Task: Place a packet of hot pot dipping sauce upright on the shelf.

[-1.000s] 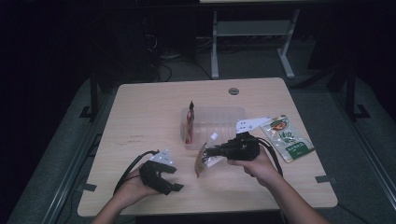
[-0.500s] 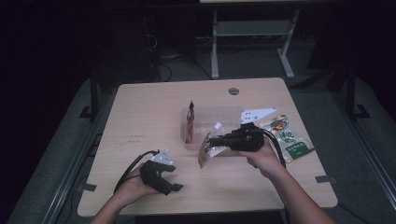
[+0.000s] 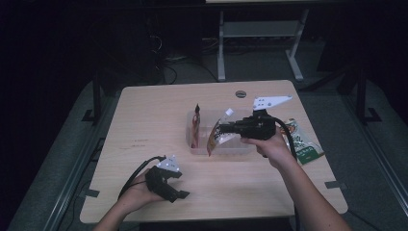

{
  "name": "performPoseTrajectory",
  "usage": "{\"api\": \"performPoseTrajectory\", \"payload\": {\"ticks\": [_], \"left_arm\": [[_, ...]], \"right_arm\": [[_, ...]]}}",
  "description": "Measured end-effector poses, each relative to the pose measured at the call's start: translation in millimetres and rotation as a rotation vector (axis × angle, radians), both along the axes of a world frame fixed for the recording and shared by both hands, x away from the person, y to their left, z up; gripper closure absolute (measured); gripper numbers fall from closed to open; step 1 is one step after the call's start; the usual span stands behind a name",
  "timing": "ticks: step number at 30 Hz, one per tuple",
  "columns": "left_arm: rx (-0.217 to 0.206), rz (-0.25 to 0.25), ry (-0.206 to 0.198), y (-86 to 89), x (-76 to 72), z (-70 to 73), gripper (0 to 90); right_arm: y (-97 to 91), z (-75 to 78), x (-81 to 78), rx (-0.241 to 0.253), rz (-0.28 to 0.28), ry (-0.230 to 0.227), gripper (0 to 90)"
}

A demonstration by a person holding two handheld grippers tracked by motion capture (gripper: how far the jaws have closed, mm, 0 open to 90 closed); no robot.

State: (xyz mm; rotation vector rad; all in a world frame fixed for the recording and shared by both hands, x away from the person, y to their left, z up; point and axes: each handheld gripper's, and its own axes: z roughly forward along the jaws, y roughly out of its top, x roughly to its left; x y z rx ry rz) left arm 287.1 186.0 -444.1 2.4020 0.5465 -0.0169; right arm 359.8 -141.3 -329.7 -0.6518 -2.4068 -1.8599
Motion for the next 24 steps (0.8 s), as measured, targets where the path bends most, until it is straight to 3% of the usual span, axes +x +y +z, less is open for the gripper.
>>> {"api": "performPoseTrajectory", "payload": {"ticks": [13, 24], "left_arm": [[0.005, 0.001, 0.010, 1.0, -0.3, 0.6, 20.6], [0.008, 0.000, 0.011, 1.0, -0.3, 0.7, 20.6]], "right_arm": [[-2.3, -6.3, 31.2, 0.003, -0.050, 0.021, 89.3], [2.5, -8.1, 46.9, -0.003, -0.057, 0.035, 89.3]]}}
